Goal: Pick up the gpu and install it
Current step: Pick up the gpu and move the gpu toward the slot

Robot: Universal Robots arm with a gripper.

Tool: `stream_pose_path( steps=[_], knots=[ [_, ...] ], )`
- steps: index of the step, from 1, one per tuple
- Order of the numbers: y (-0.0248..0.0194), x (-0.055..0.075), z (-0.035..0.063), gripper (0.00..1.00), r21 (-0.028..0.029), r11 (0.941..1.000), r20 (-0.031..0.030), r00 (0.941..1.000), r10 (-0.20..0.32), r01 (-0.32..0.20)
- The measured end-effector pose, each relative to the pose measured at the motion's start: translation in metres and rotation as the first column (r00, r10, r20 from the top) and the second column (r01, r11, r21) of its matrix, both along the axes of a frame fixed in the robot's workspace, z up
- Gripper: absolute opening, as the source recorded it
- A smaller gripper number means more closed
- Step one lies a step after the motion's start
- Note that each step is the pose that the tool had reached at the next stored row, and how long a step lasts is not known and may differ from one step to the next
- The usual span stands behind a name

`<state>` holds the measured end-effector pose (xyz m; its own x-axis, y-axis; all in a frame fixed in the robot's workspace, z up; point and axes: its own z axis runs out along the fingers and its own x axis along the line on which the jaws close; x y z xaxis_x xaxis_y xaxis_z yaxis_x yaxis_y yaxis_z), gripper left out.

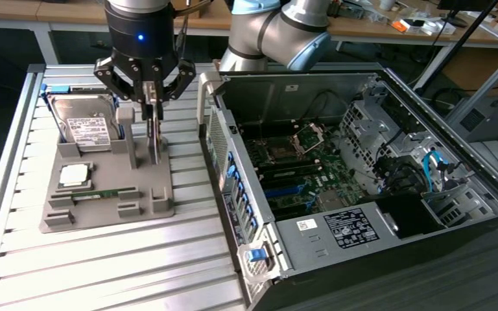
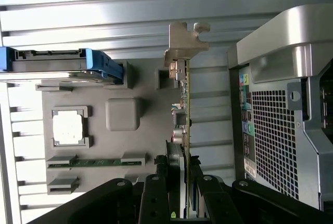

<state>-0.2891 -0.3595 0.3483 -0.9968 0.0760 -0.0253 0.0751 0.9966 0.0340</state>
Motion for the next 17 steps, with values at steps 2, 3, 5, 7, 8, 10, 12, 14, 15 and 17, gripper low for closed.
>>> stream_pose_path(
  steps=[2,3,5,7,8,10,12,14,15,17],
  knots=[
    [0.0000,0.000,0.0012,0.27,0.0001,1.0000,-0.0001,1.0000,0.000,0.000],
    [0.0000,0.000,0.0017,0.27,0.0001,1.0000,-0.0001,1.0000,0.000,0.000],
    [0.0000,0.000,0.0030,0.27,0.0002,1.0000,0.0000,1.0000,0.000,0.000],
    [0.0000,0.000,0.0050,0.27,0.0003,1.0000,-0.0001,1.0000,0.000,0.000],
    [0.0000,0.000,0.0058,0.27,0.0002,1.0000,-0.0001,1.0000,0.000,0.000],
    [0.0000,0.000,0.0081,0.27,0.0003,1.0000,0.0000,1.0000,0.000,0.000],
    [0.0000,0.000,0.0098,0.27,0.0003,1.0000,0.0000,1.0000,0.000,0.000],
    [0.0000,0.000,0.0112,0.27,0.0003,1.0000,-0.0001,1.0000,0.000,0.000],
    [0.0000,0.000,0.0118,0.27,0.0003,1.0000,0.0000,1.0000,0.000,0.000],
    [0.0000,0.000,0.0134,0.27,0.0003,1.0000,0.0000,1.0000,0.000,0.000]
  ],
)
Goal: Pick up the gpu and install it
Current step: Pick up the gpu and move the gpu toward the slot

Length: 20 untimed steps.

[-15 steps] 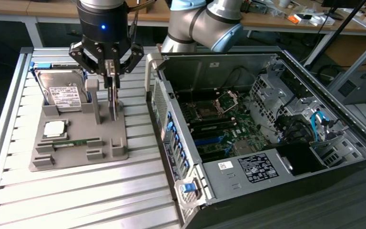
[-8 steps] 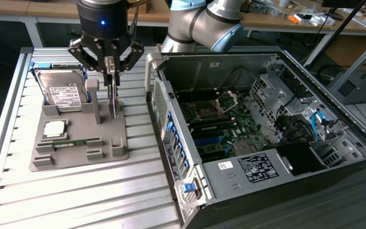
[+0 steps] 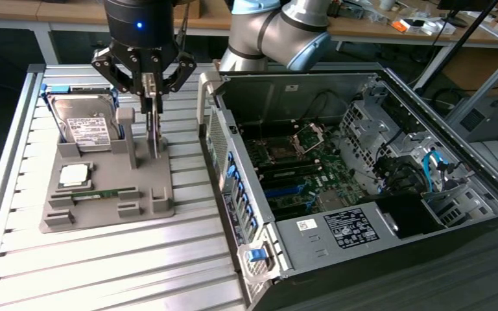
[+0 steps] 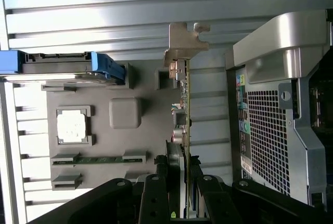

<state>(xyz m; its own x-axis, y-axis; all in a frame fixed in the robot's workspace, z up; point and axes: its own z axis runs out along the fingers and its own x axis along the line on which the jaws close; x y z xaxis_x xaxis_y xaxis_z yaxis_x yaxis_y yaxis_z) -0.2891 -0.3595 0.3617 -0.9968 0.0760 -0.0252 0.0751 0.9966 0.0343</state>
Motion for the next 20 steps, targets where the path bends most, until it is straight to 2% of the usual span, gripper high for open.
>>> stream_pose_path(
  steps=[20],
  knots=[
    [0.0000,0.000,0.0140,0.27,0.0001,1.0000,0.0000,1.0000,0.000,0.000]
  ],
)
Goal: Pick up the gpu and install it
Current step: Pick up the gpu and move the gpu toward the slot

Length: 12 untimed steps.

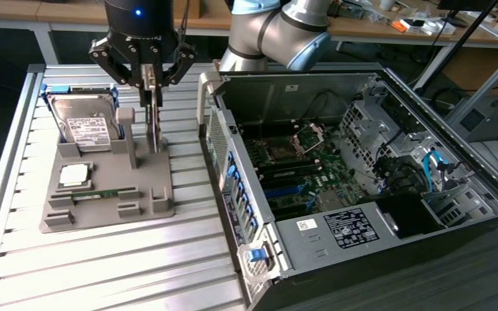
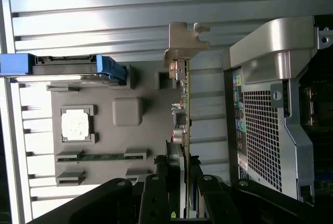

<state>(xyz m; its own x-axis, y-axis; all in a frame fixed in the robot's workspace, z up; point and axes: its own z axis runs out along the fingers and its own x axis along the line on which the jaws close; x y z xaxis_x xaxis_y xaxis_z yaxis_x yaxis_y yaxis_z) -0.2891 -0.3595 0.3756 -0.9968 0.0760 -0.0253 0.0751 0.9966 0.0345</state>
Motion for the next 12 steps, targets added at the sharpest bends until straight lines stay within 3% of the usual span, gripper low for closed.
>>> stream_pose_path(
  steps=[12],
  knots=[
    [0.0000,0.0000,0.0071,0.27,0.0001,1.0000,0.0000,1.0000,0.000,0.000]
  ],
)
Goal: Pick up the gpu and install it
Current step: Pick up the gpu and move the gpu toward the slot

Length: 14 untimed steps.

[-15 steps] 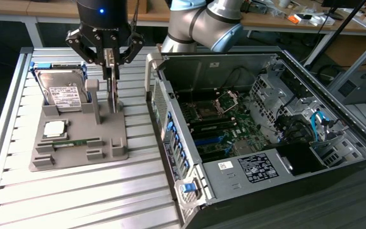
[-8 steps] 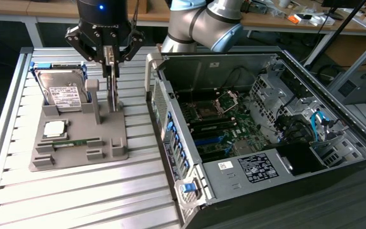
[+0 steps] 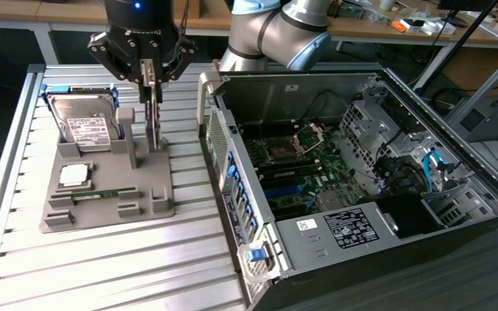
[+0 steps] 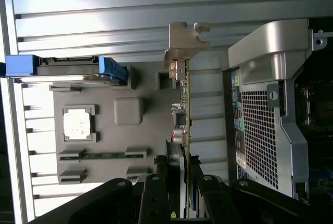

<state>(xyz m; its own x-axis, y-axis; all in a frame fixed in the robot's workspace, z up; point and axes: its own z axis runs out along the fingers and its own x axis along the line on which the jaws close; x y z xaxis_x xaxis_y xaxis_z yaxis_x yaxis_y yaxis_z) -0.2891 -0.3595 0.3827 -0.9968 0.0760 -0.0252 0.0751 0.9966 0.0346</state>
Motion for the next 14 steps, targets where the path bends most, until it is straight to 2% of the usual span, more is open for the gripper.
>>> stream_pose_path(
  steps=[14],
  knots=[
    [0.0000,0.000,0.0121,0.27,0.0000,1.0000,0.0000,1.0000,0.000,0.000]
  ],
)
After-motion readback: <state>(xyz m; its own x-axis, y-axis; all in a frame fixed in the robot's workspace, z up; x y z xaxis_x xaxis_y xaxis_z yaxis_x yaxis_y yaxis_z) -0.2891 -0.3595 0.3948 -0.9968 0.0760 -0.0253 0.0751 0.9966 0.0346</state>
